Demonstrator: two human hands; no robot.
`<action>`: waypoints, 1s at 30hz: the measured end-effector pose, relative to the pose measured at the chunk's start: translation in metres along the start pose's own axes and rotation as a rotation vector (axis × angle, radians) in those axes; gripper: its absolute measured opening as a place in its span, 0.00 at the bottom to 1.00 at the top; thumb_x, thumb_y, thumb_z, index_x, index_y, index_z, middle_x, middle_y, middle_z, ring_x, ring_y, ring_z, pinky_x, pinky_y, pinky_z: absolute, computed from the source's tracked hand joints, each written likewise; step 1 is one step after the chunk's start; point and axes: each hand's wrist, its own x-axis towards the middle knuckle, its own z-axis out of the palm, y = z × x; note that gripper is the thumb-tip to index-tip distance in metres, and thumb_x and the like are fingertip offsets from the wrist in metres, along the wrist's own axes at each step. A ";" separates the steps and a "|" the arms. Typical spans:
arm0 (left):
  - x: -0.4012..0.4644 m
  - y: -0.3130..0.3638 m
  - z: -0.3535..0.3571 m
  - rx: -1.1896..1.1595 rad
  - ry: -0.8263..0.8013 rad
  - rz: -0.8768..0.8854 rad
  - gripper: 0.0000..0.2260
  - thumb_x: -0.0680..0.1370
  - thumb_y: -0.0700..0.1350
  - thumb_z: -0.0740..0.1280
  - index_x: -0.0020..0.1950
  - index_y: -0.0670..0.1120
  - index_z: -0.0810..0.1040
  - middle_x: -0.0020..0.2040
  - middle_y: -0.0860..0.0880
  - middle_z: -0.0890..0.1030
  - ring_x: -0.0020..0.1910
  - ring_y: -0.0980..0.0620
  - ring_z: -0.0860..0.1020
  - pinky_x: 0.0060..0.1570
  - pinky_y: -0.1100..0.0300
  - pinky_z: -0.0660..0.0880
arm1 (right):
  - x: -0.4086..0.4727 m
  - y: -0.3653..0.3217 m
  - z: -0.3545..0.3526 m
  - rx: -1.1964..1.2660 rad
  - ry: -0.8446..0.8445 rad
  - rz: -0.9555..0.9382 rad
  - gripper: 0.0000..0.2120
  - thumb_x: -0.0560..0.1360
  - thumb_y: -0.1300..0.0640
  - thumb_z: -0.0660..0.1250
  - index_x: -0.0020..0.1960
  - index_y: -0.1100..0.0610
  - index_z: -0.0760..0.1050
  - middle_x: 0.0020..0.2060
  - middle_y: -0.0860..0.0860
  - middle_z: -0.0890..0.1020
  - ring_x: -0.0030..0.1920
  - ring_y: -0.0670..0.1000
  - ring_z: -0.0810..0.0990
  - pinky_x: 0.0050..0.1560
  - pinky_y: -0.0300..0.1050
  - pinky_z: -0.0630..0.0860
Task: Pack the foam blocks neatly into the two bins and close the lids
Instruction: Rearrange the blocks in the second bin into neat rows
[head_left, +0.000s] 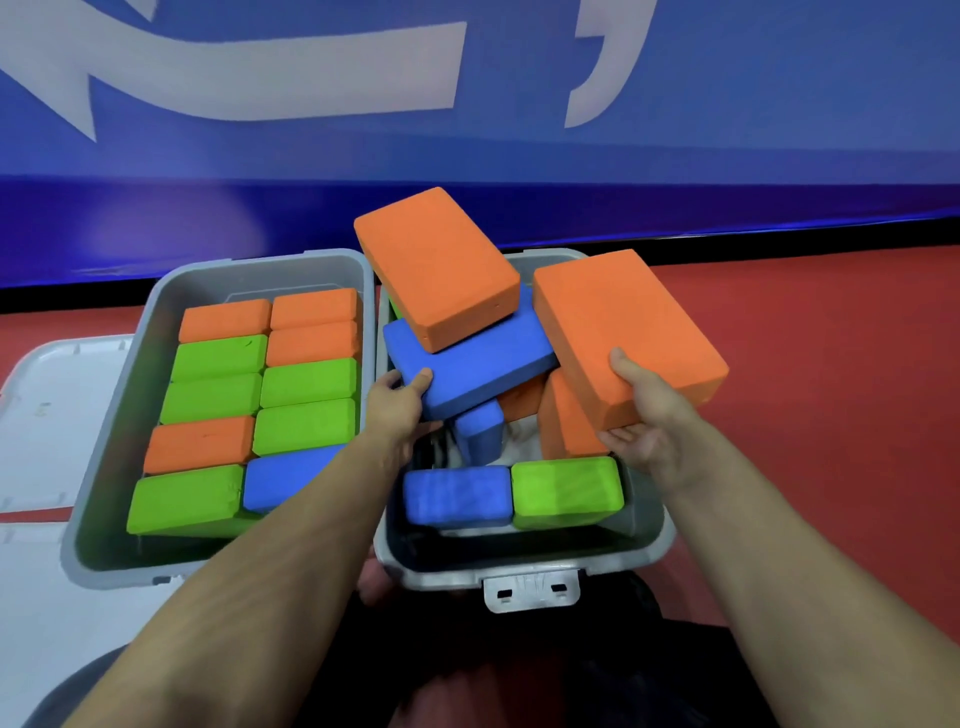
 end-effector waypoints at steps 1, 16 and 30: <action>-0.003 -0.002 0.001 0.032 -0.012 0.003 0.18 0.82 0.47 0.69 0.70 0.43 0.74 0.63 0.44 0.81 0.58 0.42 0.81 0.39 0.50 0.82 | -0.001 -0.001 -0.001 -0.005 -0.006 -0.001 0.18 0.75 0.42 0.72 0.53 0.54 0.71 0.42 0.52 0.77 0.42 0.50 0.76 0.56 0.49 0.73; -0.178 0.056 0.019 0.279 -0.270 0.067 0.35 0.76 0.63 0.71 0.78 0.49 0.66 0.65 0.54 0.76 0.59 0.58 0.77 0.59 0.46 0.80 | -0.063 0.004 0.005 0.182 -0.189 -0.021 0.23 0.70 0.46 0.78 0.57 0.58 0.75 0.49 0.59 0.79 0.51 0.56 0.81 0.68 0.53 0.74; -0.166 0.074 0.044 -0.064 -0.252 0.186 0.28 0.71 0.58 0.76 0.64 0.43 0.77 0.54 0.50 0.86 0.53 0.54 0.85 0.56 0.51 0.81 | -0.088 -0.006 0.020 -0.029 -0.346 -0.145 0.30 0.71 0.42 0.74 0.66 0.56 0.72 0.69 0.60 0.73 0.71 0.57 0.72 0.74 0.51 0.66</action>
